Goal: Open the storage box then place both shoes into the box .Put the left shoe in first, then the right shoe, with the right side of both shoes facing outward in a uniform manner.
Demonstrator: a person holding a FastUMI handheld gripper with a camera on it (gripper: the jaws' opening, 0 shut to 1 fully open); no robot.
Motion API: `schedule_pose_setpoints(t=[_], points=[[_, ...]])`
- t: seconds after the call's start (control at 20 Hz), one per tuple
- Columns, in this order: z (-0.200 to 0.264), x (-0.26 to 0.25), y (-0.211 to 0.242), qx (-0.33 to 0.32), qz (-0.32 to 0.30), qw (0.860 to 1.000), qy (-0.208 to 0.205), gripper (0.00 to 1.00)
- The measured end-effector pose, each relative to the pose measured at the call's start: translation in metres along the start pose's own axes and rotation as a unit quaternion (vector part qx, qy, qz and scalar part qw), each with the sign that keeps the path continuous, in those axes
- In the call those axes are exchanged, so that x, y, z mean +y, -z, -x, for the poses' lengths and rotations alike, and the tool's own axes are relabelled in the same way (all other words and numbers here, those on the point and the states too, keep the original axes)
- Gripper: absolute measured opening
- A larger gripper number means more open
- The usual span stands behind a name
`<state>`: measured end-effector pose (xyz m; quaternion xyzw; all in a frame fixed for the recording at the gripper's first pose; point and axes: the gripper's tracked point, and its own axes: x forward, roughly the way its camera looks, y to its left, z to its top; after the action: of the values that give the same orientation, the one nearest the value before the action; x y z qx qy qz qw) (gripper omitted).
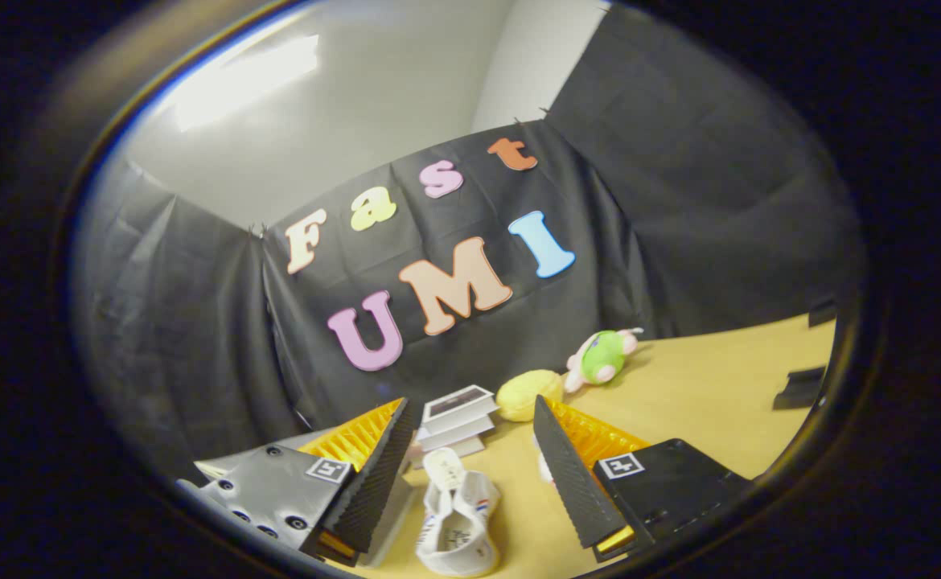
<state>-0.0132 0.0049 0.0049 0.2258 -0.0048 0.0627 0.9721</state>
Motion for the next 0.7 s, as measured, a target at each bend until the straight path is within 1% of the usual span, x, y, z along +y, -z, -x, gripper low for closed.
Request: schedule_pose_setpoints(t=[0.05, 0.15, 0.3, 0.4, 0.5, 0.7], points=[[0.001, 0.007, 0.001, -0.002, -0.043, 0.999, -0.011, 0.95], [0.002, 0.011, 0.006, -0.005, -0.116, 0.993, -0.022, 0.94], [0.002, 0.020, 0.033, 0.013, -0.207, 0.978, -0.018, 0.94], [0.002, 0.033, 0.048, 0.023, -0.277, 0.960, -0.014, 0.93], [0.001, 0.049, 0.065, 0.034, -0.344, 0.938, -0.010, 0.93], [0.008, 0.084, 0.109, 0.071, -0.437, 0.897, 0.009, 0.93]])
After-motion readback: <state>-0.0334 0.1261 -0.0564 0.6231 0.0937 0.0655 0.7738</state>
